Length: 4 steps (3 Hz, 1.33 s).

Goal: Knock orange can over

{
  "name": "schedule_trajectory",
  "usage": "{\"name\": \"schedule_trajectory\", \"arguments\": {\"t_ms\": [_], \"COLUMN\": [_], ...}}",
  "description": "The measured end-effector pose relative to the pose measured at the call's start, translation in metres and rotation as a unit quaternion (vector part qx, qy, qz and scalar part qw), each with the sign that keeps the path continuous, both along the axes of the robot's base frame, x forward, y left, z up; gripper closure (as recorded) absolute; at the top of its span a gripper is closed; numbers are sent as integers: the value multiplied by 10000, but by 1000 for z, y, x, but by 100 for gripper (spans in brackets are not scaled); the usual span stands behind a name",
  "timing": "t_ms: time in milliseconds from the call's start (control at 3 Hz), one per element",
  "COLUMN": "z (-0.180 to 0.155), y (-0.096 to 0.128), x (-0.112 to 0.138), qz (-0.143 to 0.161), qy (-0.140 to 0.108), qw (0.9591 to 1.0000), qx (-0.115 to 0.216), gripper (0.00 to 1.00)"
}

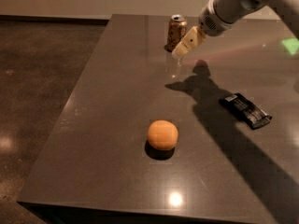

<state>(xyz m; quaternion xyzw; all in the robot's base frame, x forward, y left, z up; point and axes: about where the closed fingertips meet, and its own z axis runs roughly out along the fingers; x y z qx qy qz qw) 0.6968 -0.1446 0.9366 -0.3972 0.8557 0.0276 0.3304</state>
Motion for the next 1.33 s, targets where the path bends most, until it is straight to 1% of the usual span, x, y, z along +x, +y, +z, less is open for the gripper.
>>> {"name": "schedule_trajectory", "arguments": {"t_ms": [333, 667, 1000, 1333], "z": [-8, -12, -14, -15], "y": [11, 15, 20, 24], "x": [41, 71, 94, 109], "qz": [-273, -487, -584, -617], "qy": [-203, -284, -344, -412], "qw": [9994, 9982, 9970, 9956], "qx": [117, 226, 379, 572], "gripper": [0, 0, 0, 0]}}
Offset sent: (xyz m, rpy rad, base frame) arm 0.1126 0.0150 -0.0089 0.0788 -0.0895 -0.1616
